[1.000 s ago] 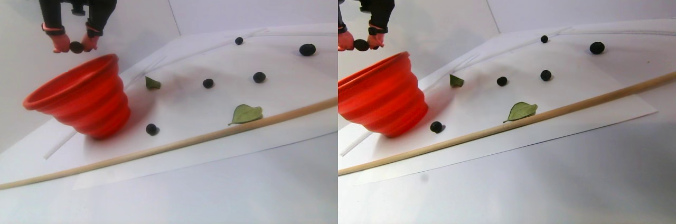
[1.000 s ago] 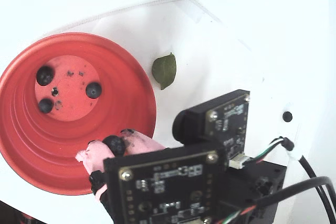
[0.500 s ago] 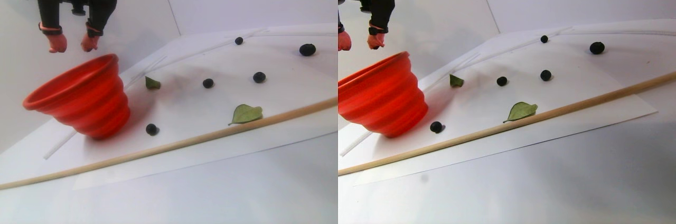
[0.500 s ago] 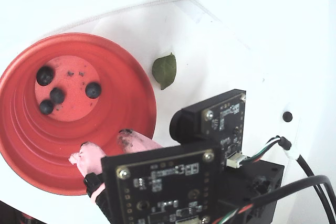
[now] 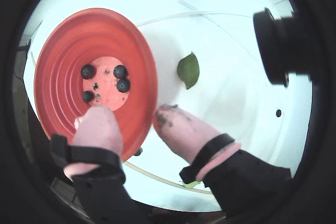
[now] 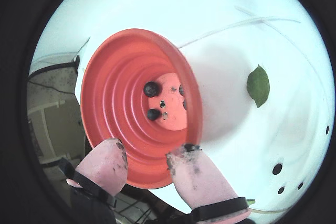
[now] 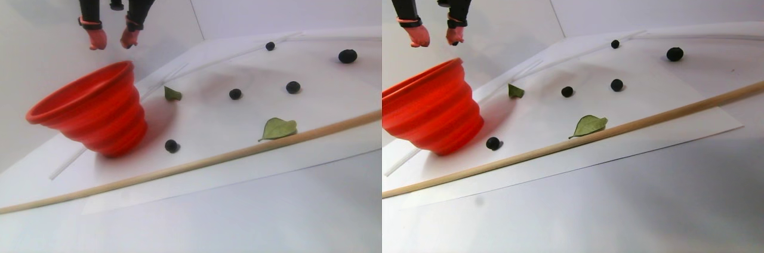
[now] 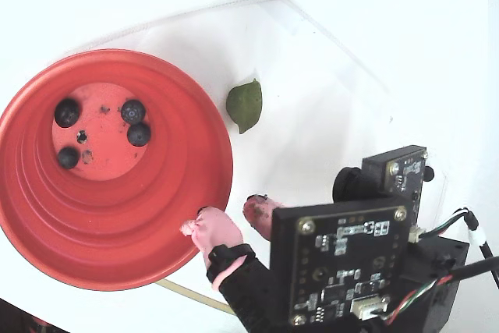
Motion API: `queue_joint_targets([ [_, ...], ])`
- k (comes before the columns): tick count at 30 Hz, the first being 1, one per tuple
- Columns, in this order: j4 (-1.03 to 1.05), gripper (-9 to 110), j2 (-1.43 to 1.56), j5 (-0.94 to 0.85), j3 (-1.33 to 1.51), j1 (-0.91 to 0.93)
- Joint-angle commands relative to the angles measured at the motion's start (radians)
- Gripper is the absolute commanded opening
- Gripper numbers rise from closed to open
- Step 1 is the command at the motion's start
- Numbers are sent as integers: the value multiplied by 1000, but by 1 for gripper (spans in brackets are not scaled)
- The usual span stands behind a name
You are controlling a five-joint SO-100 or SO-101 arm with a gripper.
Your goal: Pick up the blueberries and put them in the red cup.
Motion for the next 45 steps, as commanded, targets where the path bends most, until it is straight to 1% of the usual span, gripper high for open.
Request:
queue_joint_targets([
  [1,9,14,77,-17,-72,18],
  [14,64,14,98,-55,-130,137],
  [26,91,14,95,-127,-149,252],
  [34,143,14,150,-209,-98,291],
  [45,199,14,187,-262,-6,308],
])
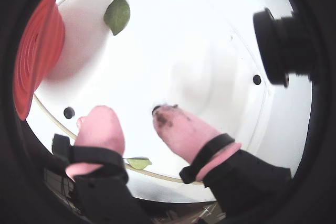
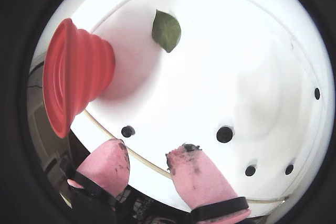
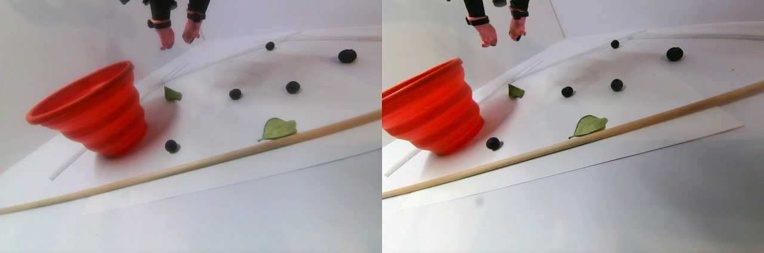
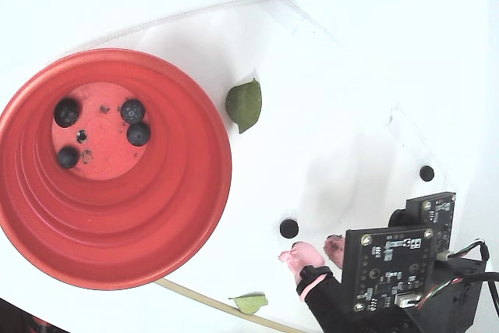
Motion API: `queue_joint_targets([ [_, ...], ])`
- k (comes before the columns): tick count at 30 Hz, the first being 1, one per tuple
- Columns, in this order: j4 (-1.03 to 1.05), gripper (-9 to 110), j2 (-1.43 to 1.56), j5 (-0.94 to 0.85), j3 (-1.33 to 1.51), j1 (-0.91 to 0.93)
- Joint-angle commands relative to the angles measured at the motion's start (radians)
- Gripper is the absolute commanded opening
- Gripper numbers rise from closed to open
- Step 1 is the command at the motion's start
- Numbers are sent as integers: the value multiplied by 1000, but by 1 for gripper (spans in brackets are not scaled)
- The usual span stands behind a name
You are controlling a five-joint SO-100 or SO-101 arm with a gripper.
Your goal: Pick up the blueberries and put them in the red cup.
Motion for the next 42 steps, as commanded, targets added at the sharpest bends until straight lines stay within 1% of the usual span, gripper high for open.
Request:
queue_joint_targets([
  [1,17,14,80,-12,8,3],
  [4,51,14,87,-21,23,5],
  [11,51,14,132,-78,120,2],
  [21,51,14,169,-103,207,-49],
  [27,3,14,155,-124,259,-71],
  [33,-71,14,80,-146,288,-75],
  [42,-112,14,55,-166,325,-81],
])
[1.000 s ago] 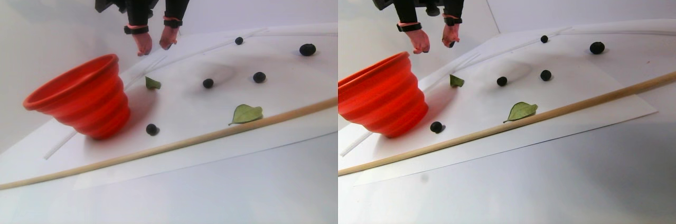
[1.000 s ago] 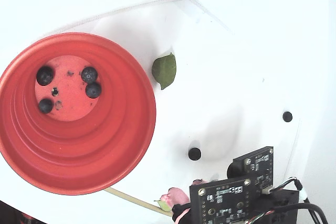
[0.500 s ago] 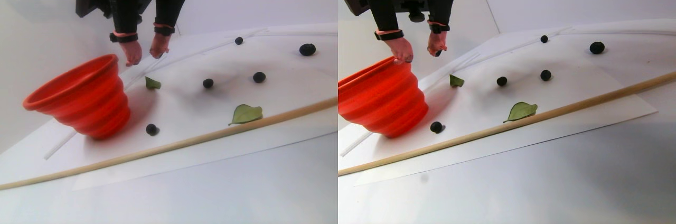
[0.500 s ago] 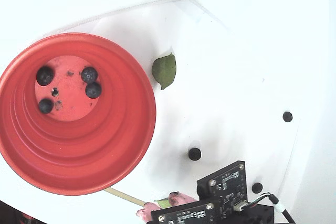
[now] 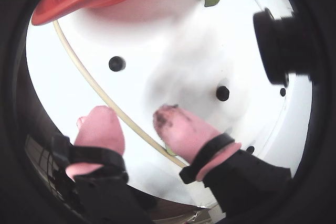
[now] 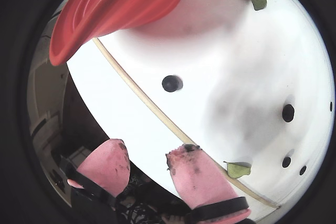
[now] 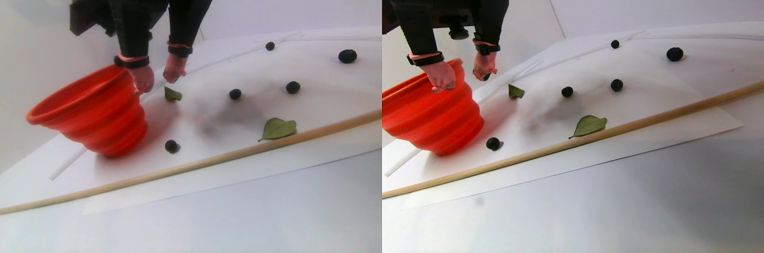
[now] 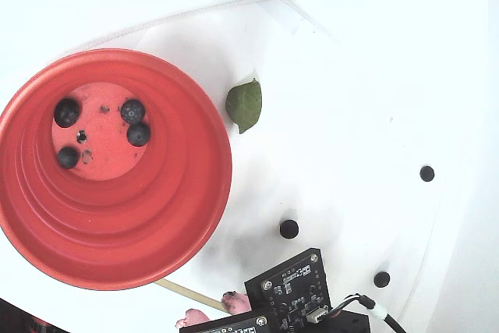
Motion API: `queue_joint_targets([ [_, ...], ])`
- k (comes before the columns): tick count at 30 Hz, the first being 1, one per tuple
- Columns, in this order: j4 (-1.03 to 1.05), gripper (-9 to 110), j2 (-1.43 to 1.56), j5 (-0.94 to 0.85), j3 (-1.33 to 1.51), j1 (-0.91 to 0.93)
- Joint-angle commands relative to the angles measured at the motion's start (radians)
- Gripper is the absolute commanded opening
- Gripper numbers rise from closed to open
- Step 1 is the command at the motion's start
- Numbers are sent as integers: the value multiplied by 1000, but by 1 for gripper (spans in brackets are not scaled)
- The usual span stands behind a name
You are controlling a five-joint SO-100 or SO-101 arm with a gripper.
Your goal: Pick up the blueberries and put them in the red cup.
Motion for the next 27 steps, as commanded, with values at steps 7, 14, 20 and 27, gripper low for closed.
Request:
queue_joint_targets([
  [7,-181,14,-207,-28,6,-29],
  [14,-264,15,-308,-31,-18,-31],
  [20,-336,15,-402,-32,-64,-31],
  [27,-425,15,-497,-40,-100,-31],
])
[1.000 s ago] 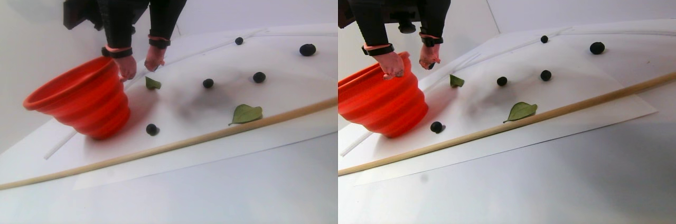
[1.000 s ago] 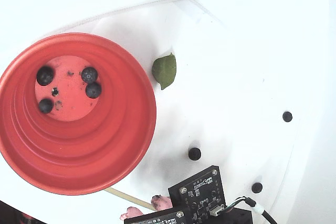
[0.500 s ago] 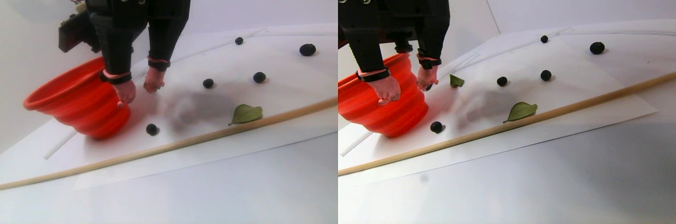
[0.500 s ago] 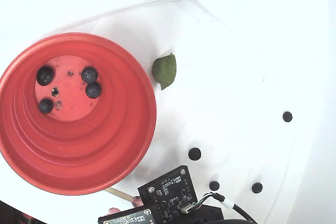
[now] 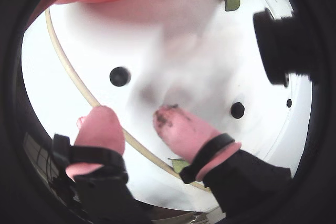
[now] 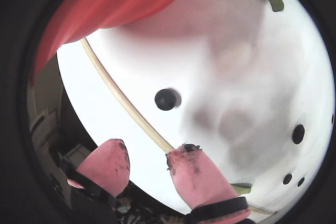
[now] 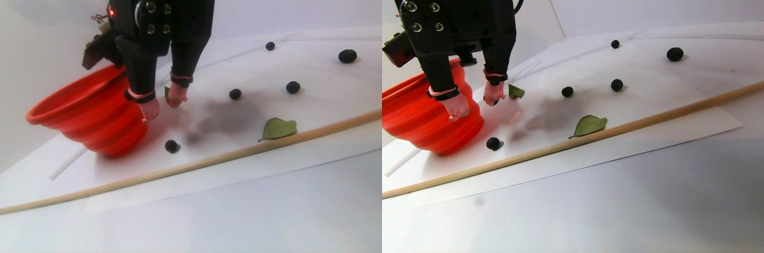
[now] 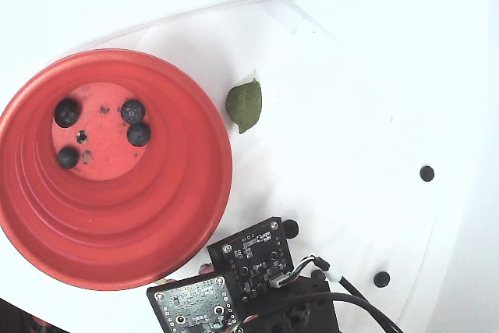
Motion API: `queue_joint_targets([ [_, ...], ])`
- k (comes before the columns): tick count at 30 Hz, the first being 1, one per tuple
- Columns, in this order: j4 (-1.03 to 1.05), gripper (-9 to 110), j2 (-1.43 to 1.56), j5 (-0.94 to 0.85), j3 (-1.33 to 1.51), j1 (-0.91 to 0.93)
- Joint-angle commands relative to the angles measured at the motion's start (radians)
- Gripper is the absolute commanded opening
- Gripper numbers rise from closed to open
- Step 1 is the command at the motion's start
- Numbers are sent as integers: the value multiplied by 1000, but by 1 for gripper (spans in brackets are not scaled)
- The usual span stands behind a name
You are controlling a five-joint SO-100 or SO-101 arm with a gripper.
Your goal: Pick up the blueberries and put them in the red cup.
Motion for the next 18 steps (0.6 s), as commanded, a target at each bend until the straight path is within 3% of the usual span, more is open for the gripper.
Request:
queue_joint_targets([
  [1,-46,15,-43,-6,-28,-31],
  [18,-227,15,-261,-35,-25,-37],
])
